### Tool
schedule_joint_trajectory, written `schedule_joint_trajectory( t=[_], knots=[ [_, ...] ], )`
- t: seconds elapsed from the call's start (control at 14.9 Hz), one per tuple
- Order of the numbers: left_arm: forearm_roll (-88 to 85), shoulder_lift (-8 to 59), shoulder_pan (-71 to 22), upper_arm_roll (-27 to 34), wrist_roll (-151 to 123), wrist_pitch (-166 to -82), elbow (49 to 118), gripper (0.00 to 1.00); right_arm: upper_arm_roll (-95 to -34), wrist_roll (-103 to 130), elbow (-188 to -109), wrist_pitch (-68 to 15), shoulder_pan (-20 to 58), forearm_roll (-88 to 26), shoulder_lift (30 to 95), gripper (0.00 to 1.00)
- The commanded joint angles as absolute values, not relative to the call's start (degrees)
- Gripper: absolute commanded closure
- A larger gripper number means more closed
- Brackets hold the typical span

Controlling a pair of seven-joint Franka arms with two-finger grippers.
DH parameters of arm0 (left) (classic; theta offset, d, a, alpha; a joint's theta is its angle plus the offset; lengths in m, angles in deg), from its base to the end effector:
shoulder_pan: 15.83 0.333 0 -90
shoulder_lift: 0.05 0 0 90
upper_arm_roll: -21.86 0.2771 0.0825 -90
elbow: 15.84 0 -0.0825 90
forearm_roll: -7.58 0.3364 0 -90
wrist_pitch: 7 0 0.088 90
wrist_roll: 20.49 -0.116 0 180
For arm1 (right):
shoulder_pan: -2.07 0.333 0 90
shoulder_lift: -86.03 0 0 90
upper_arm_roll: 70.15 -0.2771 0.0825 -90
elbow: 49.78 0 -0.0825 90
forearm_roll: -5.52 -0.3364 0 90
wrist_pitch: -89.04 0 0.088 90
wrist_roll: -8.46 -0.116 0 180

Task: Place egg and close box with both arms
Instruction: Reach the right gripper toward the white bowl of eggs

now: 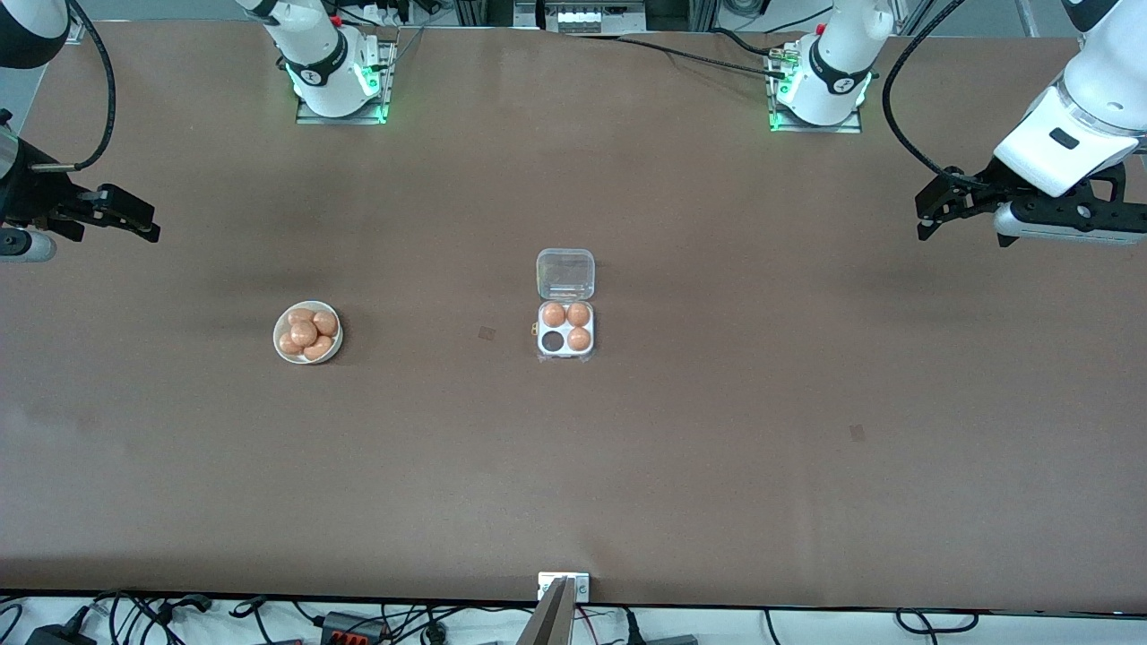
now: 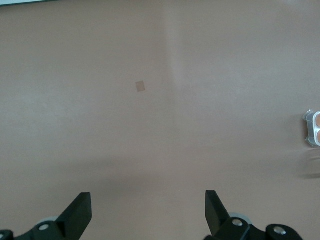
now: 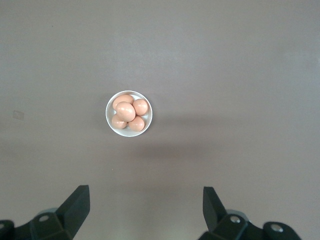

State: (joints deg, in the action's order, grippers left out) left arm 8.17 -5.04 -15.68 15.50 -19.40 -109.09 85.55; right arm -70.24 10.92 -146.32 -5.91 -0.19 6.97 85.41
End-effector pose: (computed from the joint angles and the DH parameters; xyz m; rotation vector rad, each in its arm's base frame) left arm 0.4977 -0.0551 0.5537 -3.1210 0.1422 -0.1561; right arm 0.5125 -0.0222 0.5298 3.1174 0.0121 -0.0617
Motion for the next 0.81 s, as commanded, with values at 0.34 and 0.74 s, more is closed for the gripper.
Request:
schedule_joint_trajectory(
  t=[0.34,0.74],
  knots=[
    [8.5,-2.5,-15.4,14.9,-18.8,-106.4,81.3,0.00,-70.5,10.1,-146.1,-5.1,0.0,7.4,85.9,0.00],
    [8.5,-2.5,-15.4,14.8,-18.7,-105.8,81.3,0.00,-70.7,10.0,-146.4,-6.1,0.1,7.1,81.7,0.00]
  ],
)
